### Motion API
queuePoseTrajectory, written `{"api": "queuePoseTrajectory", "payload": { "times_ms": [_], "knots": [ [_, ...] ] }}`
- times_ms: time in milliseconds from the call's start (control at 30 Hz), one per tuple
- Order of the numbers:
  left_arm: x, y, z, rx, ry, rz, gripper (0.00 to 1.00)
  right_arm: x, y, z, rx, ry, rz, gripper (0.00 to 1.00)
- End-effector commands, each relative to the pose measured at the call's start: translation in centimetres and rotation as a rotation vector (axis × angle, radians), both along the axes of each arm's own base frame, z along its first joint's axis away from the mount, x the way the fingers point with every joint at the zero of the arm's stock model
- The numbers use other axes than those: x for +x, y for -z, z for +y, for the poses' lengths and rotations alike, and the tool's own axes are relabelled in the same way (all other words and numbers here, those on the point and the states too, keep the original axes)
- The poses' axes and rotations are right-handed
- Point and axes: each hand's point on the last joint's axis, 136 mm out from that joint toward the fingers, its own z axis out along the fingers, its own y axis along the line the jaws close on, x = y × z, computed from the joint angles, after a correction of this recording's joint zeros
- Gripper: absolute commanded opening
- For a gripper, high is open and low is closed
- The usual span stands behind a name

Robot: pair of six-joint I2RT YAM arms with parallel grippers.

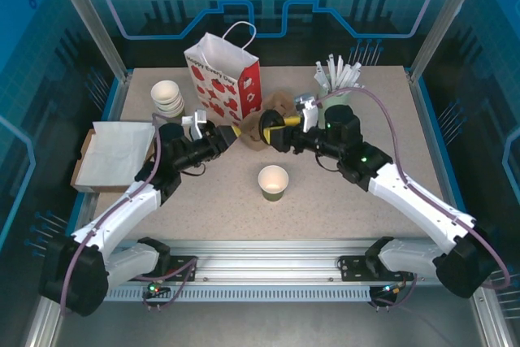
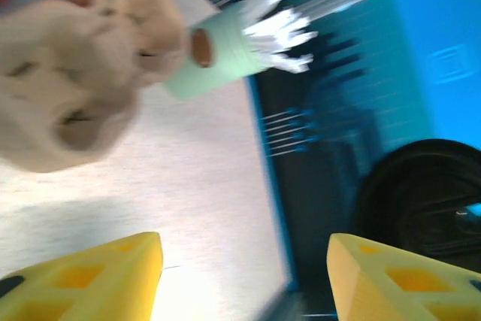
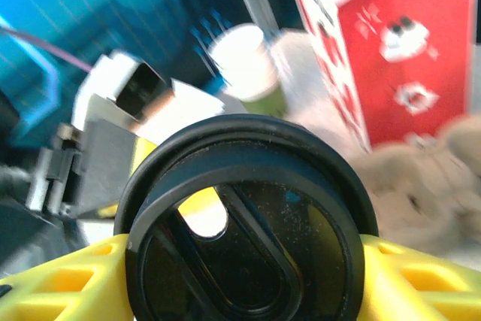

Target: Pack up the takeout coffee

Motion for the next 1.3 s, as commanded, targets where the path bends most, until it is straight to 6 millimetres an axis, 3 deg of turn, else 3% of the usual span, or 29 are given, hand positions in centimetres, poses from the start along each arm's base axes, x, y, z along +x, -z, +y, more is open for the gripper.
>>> {"api": "queuePoseTrajectory", "payload": {
  "times_ms": [0, 233, 467, 767, 1267],
  "knots": [
    [-0.7, 2.0, 2.4, 0.267, -0.027, -0.035, 0.69, -2.3, 7.0, -2.6, -0.385, 0.024, 0.106, 0.56],
    [-1.3, 3.5, 4.6, 0.364, -0.065, -0.022, 0.79, -4.3, 12.0, -1.2, -0.647, -0.075, 0.189, 0.57],
    [-1.7, 3.6, 4.9, 0.373, -0.065, -0.04, 0.8, -4.5, 14.2, 0.0, -0.765, -0.134, 0.237, 0.57],
    [-2.1, 3.4, 5.1, 0.384, -0.07, -0.055, 0.81, -4.9, 15.1, 0.5, -0.792, -0.169, 0.281, 0.58],
    [-2.2, 3.7, 5.1, 0.397, -0.061, -0.055, 0.82, -5.4, 14.7, 1.2, -0.821, -0.2, 0.312, 0.6]
  ]
}}
